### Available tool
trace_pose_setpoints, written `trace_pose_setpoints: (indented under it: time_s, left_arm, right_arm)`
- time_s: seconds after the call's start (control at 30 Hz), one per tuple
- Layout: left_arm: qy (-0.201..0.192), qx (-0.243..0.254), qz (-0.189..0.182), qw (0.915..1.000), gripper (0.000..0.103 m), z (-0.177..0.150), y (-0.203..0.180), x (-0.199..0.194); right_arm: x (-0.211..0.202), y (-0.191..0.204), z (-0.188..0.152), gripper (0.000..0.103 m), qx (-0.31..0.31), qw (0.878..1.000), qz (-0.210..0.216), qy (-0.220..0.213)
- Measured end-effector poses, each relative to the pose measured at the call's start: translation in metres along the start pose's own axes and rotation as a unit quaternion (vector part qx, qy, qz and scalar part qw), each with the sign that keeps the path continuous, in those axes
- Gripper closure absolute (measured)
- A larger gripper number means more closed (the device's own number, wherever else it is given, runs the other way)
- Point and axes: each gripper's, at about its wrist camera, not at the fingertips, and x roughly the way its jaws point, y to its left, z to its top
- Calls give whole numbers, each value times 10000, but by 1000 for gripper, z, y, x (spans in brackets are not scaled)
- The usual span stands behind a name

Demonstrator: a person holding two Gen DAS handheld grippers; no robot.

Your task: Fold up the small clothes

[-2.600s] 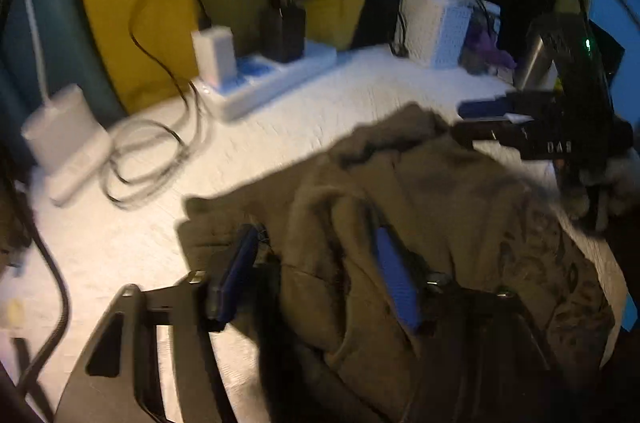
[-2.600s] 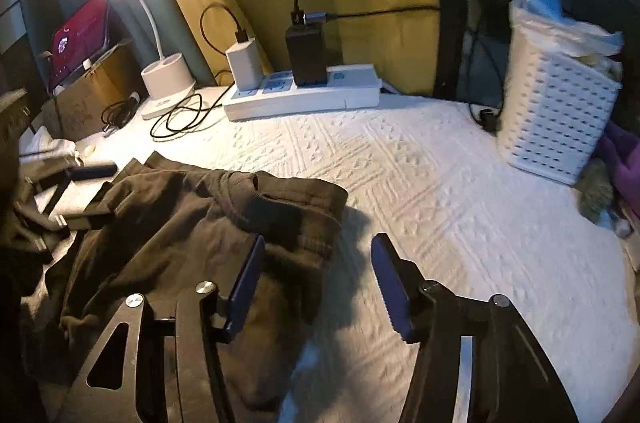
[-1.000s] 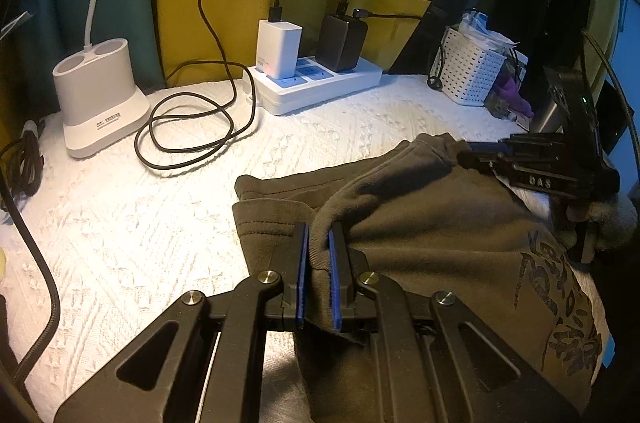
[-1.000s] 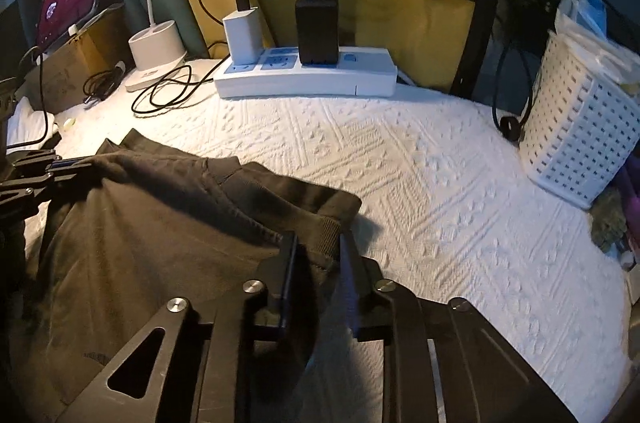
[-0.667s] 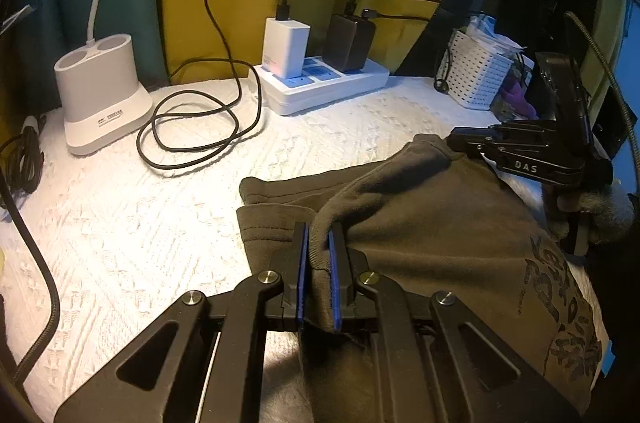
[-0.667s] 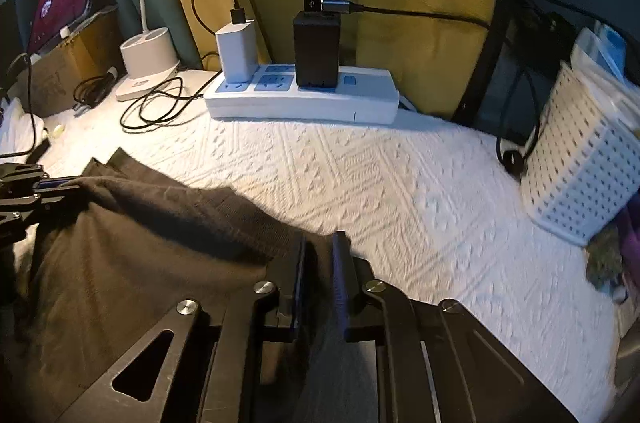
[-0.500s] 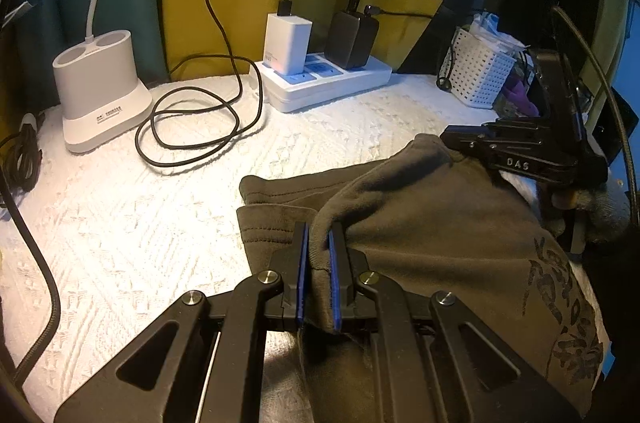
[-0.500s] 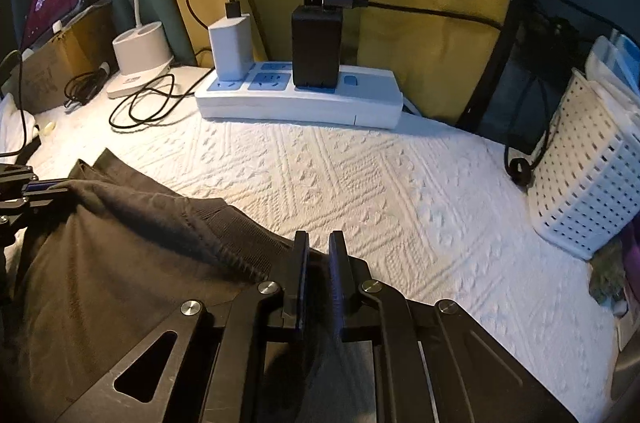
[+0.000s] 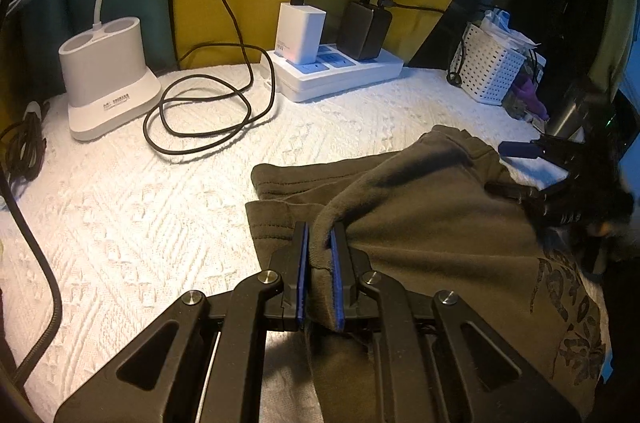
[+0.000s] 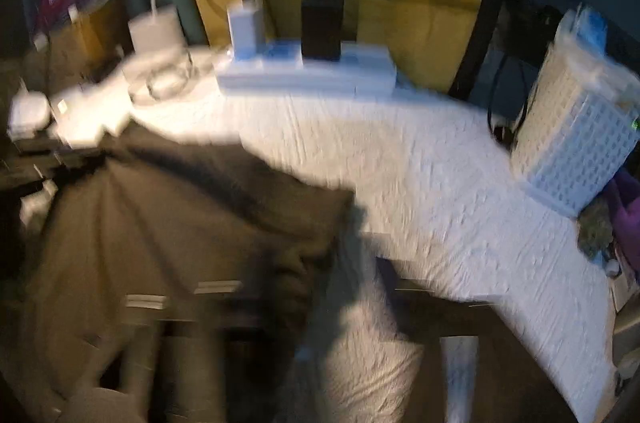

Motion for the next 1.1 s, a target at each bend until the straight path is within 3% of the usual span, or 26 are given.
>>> trace_pose_setpoints:
  time_s: [0.2, 0.27, 0.3, 0.33, 0.53, 0.93, 1.1]
  left_arm:
    - [-163, -250, -76, 9995, 89, 3, -2, -31]
    - [-252, -284, -152, 9992, 68, -1, -7, -47]
    - [-315, -293, -219, 9988, 50, -5, -12, -56]
    - [-371, -281, -290, 9985, 44, -10, -17, -65]
    - [-235, -131, -639, 9976, 44, -50, -48, -94]
    - [306, -143, -1289, 9911, 44, -127, -89, -108]
    - [516, -221, -1168, 9916, 44, -143, -89, -106]
  right_arm:
    - [-14, -5, -9, 13, 102, 9995, -288, -115]
    - [-24, -4, -13, 13, 77, 9995, -261, -163]
    - [-30, -3, -16, 13, 73, 9994, -269, -190]
    - [-36, -2, -20, 13, 81, 9994, -267, -211]
    - [-76, 10, -50, 13, 200, 9989, -180, -389]
    - [-131, 38, -114, 13, 633, 9961, 53, -615]
    - [-143, 43, -143, 13, 890, 9941, 180, -594]
